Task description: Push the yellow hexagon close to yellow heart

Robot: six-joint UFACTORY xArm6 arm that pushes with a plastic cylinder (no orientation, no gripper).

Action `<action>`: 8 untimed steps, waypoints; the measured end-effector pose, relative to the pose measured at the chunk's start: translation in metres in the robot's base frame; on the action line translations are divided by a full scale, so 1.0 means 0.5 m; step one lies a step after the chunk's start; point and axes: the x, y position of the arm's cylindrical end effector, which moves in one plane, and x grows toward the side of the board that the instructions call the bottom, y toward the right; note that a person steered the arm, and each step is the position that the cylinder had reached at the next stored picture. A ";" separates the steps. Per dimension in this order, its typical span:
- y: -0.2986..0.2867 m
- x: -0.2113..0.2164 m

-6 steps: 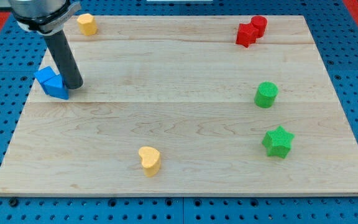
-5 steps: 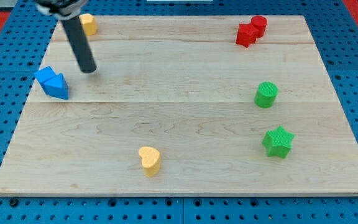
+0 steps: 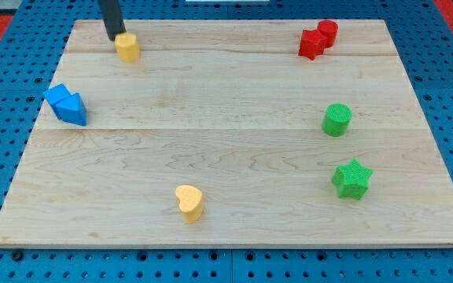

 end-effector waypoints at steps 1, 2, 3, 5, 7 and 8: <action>0.039 0.095; 0.062 0.057; 0.086 0.053; 0.137 0.254; 0.211 0.235; 0.294 0.249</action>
